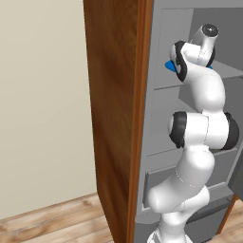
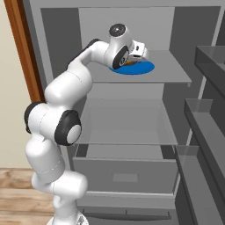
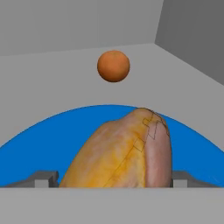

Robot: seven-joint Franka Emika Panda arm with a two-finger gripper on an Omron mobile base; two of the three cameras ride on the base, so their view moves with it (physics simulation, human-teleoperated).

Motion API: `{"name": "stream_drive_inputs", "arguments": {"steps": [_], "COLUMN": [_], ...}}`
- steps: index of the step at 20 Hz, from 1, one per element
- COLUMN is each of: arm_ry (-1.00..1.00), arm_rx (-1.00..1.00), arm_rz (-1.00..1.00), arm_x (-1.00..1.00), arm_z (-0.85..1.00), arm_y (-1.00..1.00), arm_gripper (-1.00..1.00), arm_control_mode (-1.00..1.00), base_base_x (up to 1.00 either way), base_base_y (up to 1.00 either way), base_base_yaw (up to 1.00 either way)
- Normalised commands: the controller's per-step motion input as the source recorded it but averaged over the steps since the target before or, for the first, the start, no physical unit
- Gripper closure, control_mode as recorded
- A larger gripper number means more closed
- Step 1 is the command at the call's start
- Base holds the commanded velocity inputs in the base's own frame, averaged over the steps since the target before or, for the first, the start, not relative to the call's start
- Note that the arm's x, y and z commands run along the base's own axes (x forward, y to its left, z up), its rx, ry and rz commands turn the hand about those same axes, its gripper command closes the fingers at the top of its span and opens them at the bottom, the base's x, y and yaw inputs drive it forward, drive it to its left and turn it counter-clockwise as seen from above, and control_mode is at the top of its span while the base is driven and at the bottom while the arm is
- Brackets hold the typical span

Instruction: Retrieve the chicken drumstick from the fridge and place it on the saucepan with marinade on the stove.

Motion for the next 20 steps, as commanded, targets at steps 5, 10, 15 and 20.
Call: {"name": "stream_drive_inputs", "arguments": {"steps": [5, 10, 15, 20], "arm_ry": [0.00, 0.00, 0.00, 0.00], "arm_rx": [0.00, 0.00, 0.00, 0.00], "arm_rz": [0.00, 0.00, 0.00, 0.00], "arm_x": [0.00, 0.00, 0.00, -0.01], "arm_z": [0.00, 0.00, 0.00, 0.00], "arm_y": [0.00, 0.00, 0.00, -0.03], "arm_gripper": [1.00, 1.00, 1.00, 1.00], "arm_control_mode": [-1.00, -1.00, -1.00, -1.00], "base_base_x": [0.00, 0.00, 0.00, 0.00], "base_base_y": [0.00, 0.00, 0.00, 0.00], "base_base_yaw": [0.00, 0.00, 0.00, 0.00]}}
